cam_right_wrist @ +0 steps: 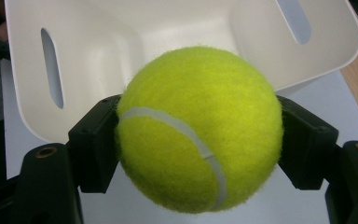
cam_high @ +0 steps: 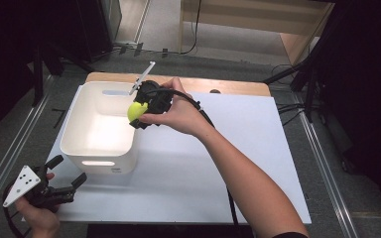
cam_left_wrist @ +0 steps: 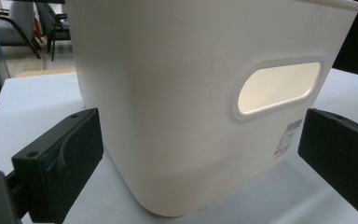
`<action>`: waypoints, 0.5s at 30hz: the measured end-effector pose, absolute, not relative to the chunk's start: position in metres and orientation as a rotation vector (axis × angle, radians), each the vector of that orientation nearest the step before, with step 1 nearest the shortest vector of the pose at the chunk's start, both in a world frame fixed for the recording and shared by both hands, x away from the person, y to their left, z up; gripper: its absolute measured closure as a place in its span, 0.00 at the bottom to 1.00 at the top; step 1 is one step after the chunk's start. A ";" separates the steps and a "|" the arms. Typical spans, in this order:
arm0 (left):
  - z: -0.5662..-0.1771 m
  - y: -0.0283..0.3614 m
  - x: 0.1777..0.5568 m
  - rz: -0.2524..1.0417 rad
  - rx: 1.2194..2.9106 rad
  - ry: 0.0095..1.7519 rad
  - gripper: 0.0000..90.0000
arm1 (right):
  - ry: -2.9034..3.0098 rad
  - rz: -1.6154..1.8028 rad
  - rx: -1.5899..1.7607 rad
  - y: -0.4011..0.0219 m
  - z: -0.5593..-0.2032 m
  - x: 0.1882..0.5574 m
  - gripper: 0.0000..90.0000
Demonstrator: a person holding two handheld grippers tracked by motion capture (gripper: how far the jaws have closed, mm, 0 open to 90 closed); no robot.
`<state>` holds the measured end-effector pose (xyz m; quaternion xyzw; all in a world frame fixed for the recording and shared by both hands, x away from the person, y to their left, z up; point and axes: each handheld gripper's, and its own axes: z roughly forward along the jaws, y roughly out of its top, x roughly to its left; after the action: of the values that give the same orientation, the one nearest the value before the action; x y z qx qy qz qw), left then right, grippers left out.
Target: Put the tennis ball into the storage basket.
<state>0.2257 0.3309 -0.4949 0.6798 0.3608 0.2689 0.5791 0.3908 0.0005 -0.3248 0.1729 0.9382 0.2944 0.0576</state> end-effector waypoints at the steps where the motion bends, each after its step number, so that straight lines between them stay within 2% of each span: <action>1: -0.495 0.331 0.226 0.630 1.589 0.844 0.00 | 2.846 0.888 0.523 0.002 -0.325 0.390 0.26; 15: -0.495 0.331 0.226 0.628 1.587 0.844 0.00 | 2.860 0.897 0.486 0.019 -0.326 0.388 0.26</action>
<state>0.2257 0.3307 -0.4950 0.6791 0.3612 0.2685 0.5798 0.3881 0.0192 -0.3265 0.1597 0.9406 0.2949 0.0528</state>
